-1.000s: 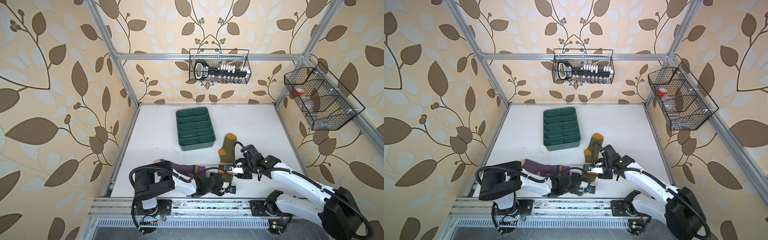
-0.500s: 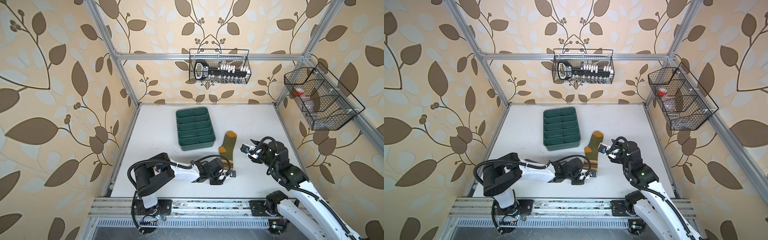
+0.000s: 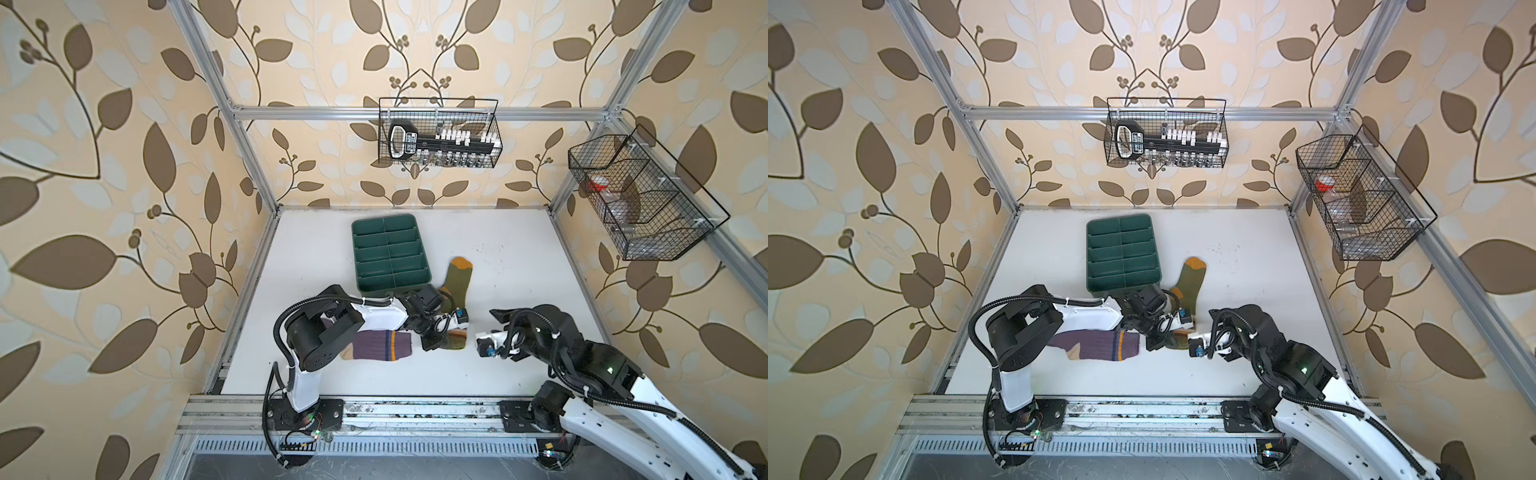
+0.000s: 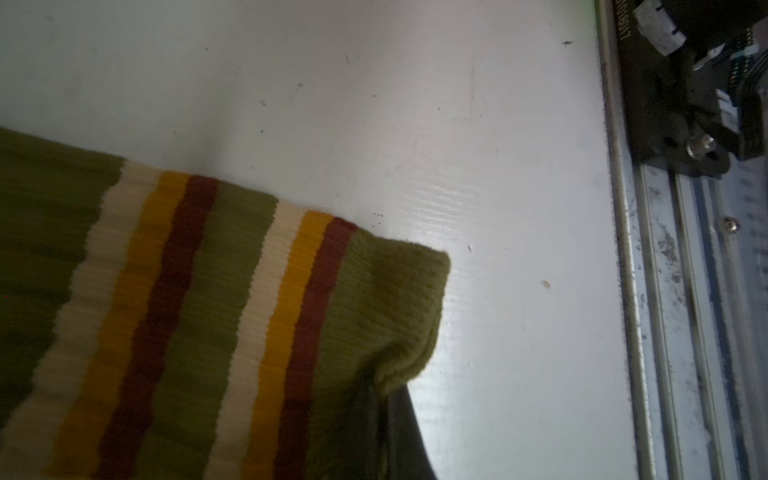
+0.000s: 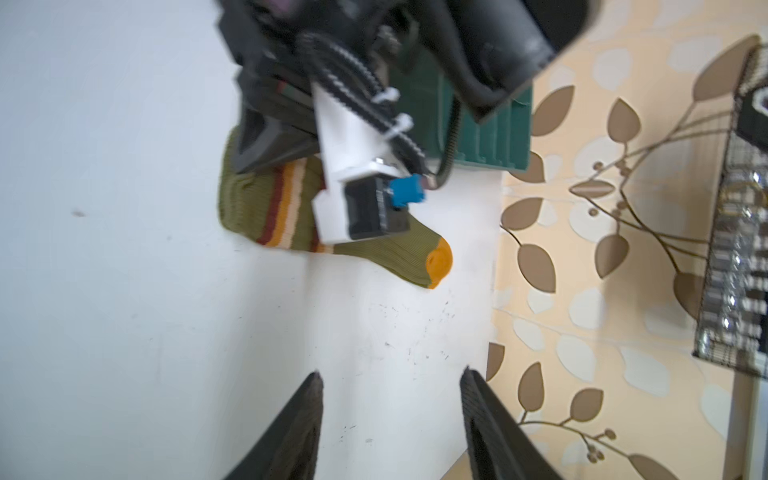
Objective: Roll the socks
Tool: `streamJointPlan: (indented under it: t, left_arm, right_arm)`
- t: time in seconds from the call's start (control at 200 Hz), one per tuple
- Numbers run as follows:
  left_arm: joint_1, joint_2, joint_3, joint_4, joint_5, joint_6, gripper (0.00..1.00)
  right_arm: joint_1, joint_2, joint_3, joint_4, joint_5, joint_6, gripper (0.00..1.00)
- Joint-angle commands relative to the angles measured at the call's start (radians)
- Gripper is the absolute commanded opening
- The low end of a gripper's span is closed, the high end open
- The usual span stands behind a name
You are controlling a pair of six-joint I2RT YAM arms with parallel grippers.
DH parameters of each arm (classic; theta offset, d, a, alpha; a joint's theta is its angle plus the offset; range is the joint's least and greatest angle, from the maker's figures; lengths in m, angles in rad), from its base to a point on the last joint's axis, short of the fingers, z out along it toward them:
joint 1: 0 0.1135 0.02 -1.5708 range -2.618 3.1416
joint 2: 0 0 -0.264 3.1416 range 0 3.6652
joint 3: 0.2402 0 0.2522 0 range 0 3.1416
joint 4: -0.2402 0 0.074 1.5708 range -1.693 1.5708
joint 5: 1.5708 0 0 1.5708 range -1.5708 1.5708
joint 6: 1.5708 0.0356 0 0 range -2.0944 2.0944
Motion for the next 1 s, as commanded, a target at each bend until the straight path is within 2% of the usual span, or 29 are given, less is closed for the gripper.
streamJointPlan:
  t: [0.0, 0.095, 0.175, 0.35, 0.555, 0.73, 0.995]
  left_arm:
    - [0.026, 0.044, 0.002, -0.121, 0.055, -0.042, 0.00]
    - [0.047, 0.055, 0.052, -0.205, 0.096, -0.034, 0.00]
    - [0.051, 0.053, 0.088, -0.274, 0.110, -0.018, 0.00]
    - [0.053, 0.033, 0.079, -0.281, 0.113, -0.017, 0.00]
    - [0.053, 0.049, 0.072, -0.268, 0.119, -0.025, 0.00]
    - [0.053, 0.043, 0.061, -0.270, 0.105, -0.010, 0.00]
    - [0.053, 0.036, 0.051, -0.257, 0.099, -0.011, 0.00]
  right_arm:
    - [0.149, -0.001, -0.020, -0.112, 0.169, 0.025, 0.52]
    - [0.291, 0.007, -0.075, -0.075, 0.267, 0.057, 0.52]
    - [0.365, 0.023, -0.140, -0.006, 0.313, 0.067, 0.52]
    - [0.445, 0.090, -0.272, 0.203, 0.349, 0.095, 0.56]
    - [0.443, 0.249, -0.385, 0.465, 0.320, 0.120, 0.58]
    - [0.400, 0.426, -0.392, 0.644, 0.290, 0.143, 0.61]
    - [0.314, 0.578, -0.388, 0.749, 0.215, 0.146, 0.63]
